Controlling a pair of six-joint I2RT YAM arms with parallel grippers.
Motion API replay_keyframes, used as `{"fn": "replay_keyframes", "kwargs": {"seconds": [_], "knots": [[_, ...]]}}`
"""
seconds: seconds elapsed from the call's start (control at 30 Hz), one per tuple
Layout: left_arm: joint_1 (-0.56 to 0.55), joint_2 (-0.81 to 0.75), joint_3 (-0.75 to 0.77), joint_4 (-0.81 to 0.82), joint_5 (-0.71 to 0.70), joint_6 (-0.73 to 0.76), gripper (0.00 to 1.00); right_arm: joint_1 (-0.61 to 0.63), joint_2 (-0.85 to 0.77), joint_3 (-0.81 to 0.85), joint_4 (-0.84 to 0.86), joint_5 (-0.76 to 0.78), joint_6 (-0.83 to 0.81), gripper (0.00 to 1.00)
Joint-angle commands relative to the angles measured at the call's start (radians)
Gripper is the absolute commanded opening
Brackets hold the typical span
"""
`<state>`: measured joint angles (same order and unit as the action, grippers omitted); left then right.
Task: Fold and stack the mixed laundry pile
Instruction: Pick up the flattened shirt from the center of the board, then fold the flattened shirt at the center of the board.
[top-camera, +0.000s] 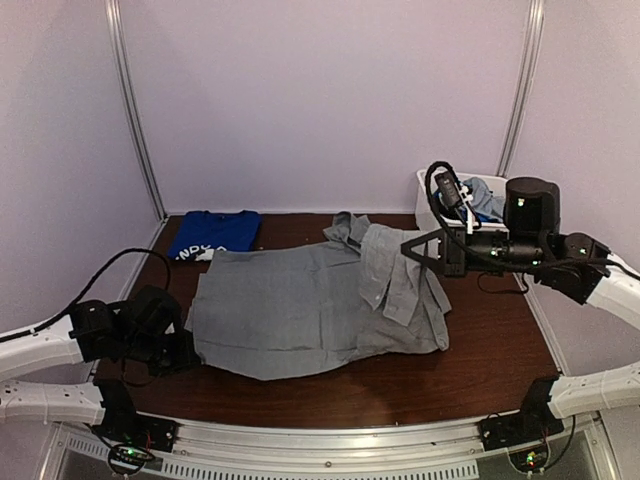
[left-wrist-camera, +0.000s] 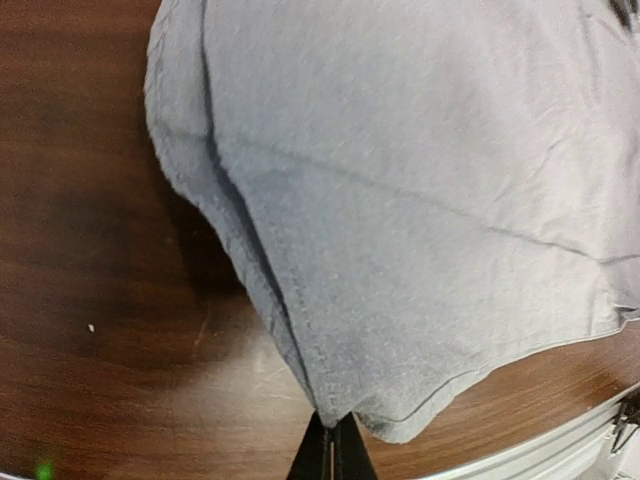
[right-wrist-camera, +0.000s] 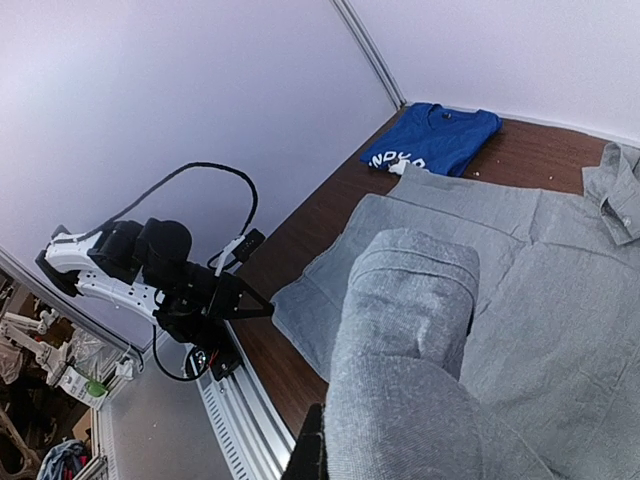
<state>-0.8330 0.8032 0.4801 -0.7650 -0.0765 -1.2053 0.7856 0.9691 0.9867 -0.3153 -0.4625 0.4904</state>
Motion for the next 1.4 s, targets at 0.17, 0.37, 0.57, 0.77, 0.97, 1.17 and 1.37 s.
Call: {"fn": "replay_keyframes", "kwargs": {"seconds": [0.17, 0.37, 0.57, 0.77, 0.97, 1.17, 1.37], "knots": [[0.086, 0.047, 0.158, -0.036, -0.059, 0.085, 0.00, -0.068, 0.071, 0.169, -0.084, 0.093, -0.122, 0.00], [0.290, 0.123, 0.215, 0.053, -0.003, 0.232, 0.00, -0.226, 0.157, 0.178, 0.005, -0.038, -0.125, 0.00], [0.361, 0.287, 0.260, 0.172, 0.023, 0.308, 0.00, -0.260, 0.307, 0.238, 0.074, -0.118, -0.152, 0.00], [0.414, 0.431, 0.283, 0.286, 0.041, 0.347, 0.00, -0.286, 0.422, 0.279, 0.106, -0.126, -0.186, 0.00], [0.433, 0.477, 0.280, 0.311, 0.050, 0.355, 0.00, -0.303, 0.453, 0.312, 0.108, -0.144, -0.188, 0.00], [0.461, 0.443, 0.255, 0.298, 0.063, 0.352, 0.00, -0.311, 0.449, 0.314, 0.087, -0.156, -0.198, 0.00], [0.462, 0.358, 0.240, 0.258, 0.120, 0.359, 0.00, -0.310, 0.342, 0.270, 0.050, -0.188, -0.178, 0.00]]}}
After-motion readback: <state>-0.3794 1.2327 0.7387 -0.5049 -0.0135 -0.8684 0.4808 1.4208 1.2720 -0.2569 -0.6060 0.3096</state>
